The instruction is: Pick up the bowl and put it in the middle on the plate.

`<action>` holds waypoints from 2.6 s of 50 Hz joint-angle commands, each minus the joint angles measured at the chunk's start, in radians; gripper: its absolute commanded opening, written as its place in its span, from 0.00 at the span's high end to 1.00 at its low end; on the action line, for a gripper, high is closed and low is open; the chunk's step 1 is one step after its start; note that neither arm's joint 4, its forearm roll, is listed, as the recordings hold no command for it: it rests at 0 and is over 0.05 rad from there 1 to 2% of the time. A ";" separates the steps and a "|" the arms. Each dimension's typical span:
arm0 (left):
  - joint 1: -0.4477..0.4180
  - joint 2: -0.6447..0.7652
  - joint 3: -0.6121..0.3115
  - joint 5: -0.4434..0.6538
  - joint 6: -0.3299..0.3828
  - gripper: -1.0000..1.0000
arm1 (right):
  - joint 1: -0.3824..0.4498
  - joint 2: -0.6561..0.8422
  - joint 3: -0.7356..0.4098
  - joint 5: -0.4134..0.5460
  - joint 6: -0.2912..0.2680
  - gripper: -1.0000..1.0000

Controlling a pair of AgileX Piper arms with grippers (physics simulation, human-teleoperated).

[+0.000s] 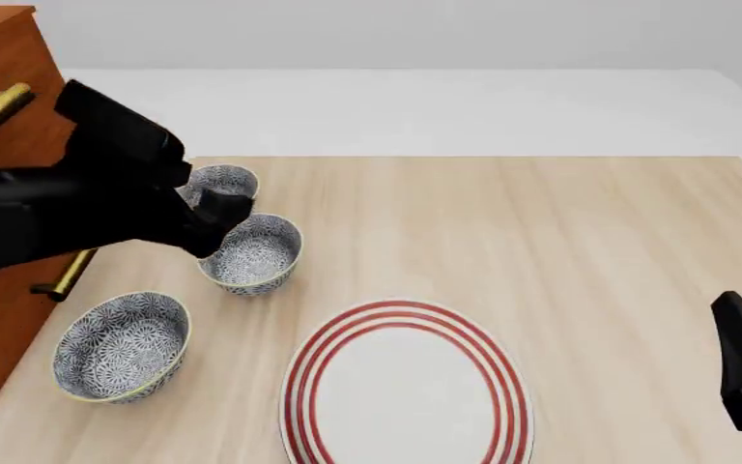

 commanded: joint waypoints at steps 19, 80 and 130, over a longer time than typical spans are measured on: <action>-0.085 0.246 -0.043 0.025 -0.001 0.00 | 0.000 -0.002 -0.001 0.000 -0.003 0.00; -0.025 0.508 -0.058 -0.124 0.148 0.00 | 0.000 0.000 -0.001 0.000 0.000 0.00; 0.011 0.570 -0.033 -0.158 0.207 0.00 | 0.001 0.000 0.000 -0.001 -0.003 0.00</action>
